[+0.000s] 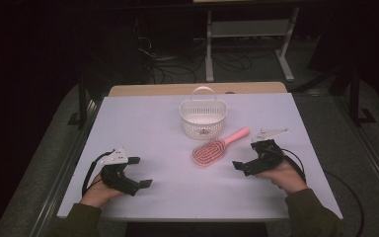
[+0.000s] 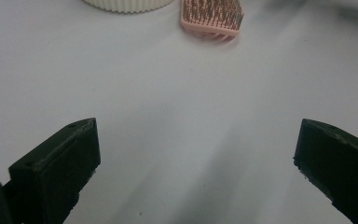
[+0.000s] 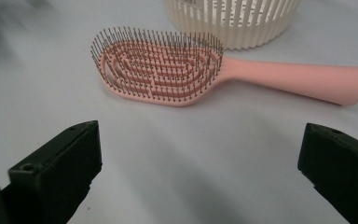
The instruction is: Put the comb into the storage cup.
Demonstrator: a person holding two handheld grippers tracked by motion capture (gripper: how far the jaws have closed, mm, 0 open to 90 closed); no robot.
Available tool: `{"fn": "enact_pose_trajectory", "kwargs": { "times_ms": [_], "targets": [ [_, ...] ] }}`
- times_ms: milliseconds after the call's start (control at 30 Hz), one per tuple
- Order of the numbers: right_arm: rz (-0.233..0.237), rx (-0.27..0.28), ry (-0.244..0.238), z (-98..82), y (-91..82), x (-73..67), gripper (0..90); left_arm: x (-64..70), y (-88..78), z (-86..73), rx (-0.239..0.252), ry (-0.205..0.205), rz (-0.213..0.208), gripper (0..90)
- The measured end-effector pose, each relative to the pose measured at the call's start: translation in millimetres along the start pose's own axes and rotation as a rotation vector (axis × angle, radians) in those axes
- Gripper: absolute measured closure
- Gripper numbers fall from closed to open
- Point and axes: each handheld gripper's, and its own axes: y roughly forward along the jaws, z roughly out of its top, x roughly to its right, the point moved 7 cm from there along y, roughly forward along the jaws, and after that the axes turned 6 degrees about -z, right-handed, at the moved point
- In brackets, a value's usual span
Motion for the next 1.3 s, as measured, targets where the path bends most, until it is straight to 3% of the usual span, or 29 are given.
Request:
{"fn": "enact_pose_trajectory", "kwargs": {
  "times_ms": [1300],
  "targets": [
    [-0.017, -0.003, 0.010, 25.2, 6.6, 20.6, 0.0, -0.7, -0.6, 0.2, 0.006, 0.000, -0.004, 0.3]
  ]
}}
